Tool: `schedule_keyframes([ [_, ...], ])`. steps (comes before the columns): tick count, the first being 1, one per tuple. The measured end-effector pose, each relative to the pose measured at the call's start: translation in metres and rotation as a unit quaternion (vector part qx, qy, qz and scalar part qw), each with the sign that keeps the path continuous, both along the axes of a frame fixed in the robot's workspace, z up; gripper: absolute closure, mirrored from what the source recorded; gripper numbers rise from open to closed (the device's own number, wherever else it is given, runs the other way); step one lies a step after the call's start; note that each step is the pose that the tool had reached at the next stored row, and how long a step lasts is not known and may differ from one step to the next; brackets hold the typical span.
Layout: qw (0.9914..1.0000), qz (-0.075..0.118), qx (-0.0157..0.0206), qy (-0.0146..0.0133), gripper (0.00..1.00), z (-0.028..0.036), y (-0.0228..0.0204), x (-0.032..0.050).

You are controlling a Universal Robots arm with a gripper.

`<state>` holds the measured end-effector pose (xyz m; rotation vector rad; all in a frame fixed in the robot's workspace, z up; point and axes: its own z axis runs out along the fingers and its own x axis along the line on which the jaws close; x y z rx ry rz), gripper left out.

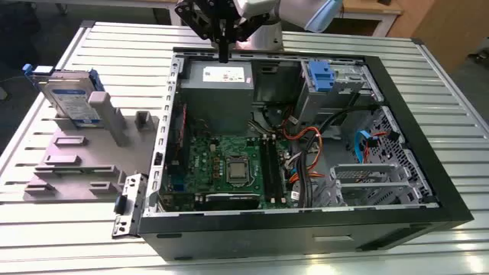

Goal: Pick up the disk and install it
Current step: 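Reach for the disk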

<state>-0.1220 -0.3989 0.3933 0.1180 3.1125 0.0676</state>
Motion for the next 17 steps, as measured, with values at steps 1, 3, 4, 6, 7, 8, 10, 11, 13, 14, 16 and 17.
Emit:
schedule_keyframes([
  [1, 1.0, 0.0, 0.0, 0.0, 0.89, 0.0, 0.0, 0.0],
  [3, 1.0, 0.0, 0.0, 0.0, 0.89, 0.0, 0.0, 0.0],
  [4, 1.0, 0.0, 0.0, 0.0, 0.89, 0.0, 0.0, 0.0],
  [6, 1.0, 0.0, 0.0, 0.0, 0.89, 0.0, 0.0, 0.0],
  [7, 1.0, 0.0, 0.0, 0.0, 0.89, 0.0, 0.0, 0.0],
  [8, 1.0, 0.0, 0.0, 0.0, 0.89, 0.0, 0.0, 0.0],
  [10, 1.0, 0.0, 0.0, 0.0, 0.89, 0.0, 0.0, 0.0],
  [11, 1.0, 0.0, 0.0, 0.0, 0.89, 0.0, 0.0, 0.0],
  [13, 1.0, 0.0, 0.0, 0.0, 0.89, 0.0, 0.0, -0.0002],
  [14, 1.0, 0.0, 0.0, 0.0, 0.89, 0.0, 0.0, -0.0007],
  [16, 1.0, 0.0, 0.0, 0.0, 0.89, -0.0002, 0.0, -0.0036],
  [17, 1.0, 0.0, 0.0, -0.0001, 0.89, -0.0004, 0.0, -0.0056],
])
